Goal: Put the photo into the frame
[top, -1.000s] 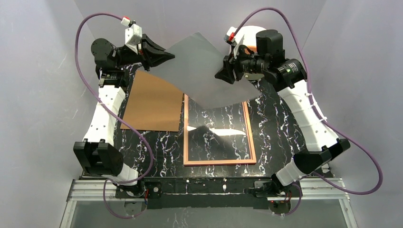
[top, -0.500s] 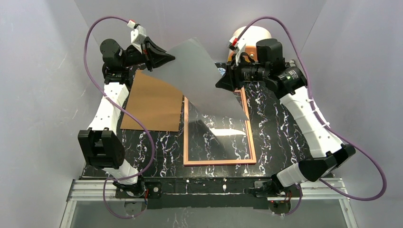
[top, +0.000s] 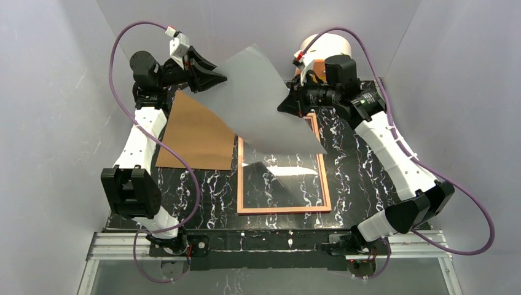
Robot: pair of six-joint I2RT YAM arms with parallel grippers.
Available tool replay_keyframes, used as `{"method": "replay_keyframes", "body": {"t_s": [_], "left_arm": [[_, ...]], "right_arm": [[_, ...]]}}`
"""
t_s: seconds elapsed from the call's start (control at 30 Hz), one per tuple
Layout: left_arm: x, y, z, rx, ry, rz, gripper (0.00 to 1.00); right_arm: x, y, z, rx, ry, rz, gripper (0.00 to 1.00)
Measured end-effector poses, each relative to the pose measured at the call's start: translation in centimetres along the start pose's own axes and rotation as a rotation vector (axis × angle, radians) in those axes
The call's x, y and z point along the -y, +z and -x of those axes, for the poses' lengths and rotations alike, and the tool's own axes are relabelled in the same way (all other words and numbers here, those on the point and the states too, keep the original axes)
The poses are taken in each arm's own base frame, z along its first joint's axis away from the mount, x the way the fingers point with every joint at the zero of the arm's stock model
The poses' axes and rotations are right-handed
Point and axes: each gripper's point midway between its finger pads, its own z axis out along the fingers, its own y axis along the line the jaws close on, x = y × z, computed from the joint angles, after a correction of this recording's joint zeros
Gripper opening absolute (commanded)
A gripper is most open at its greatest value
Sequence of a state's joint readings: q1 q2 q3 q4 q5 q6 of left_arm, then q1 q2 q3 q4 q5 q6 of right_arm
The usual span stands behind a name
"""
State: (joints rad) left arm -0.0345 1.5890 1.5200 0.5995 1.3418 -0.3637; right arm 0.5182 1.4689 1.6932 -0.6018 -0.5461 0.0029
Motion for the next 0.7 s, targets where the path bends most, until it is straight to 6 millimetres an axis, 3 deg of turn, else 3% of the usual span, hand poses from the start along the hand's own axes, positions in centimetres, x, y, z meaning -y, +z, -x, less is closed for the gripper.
{"method": "replay_keyframes", "body": {"t_s": [0.17, 0.2, 0.23, 0.47, 0.53, 0.7], "left_arm": [[-1.4, -0.3, -0.8, 0.019, -0.022, 0.080, 0.79], [-1.8, -0.4, -1.1, 0.022, -0.029, 0.099, 0.94], [-2.2, -0.6, -1.5, 0.023, -0.040, 0.118, 0.98], [-7.0, -2.6, -4.2, -0.012, -0.083, 0.403, 0.98], [-9.1, -4.1, -5.7, -0.043, -0.102, 0.563, 0.98], [-12.0, -8.6, -10.3, -0.140, -0.257, 0.919, 0.98]], "right_arm": [[0.3, 0.2, -0.7, -0.010, 0.058, -0.018, 0.01], [0.4, 0.3, -1.2, -0.018, 0.080, -0.021, 0.01], [0.4, 0.4, -1.9, -0.026, 0.101, -0.023, 0.01], [2.1, 0.4, -9.0, -0.112, 0.423, -0.116, 0.01], [3.5, 0.1, -11.4, -0.123, 0.553, -0.174, 0.01], [7.0, -1.3, -17.0, -0.147, 0.830, -0.302, 0.01]]}}
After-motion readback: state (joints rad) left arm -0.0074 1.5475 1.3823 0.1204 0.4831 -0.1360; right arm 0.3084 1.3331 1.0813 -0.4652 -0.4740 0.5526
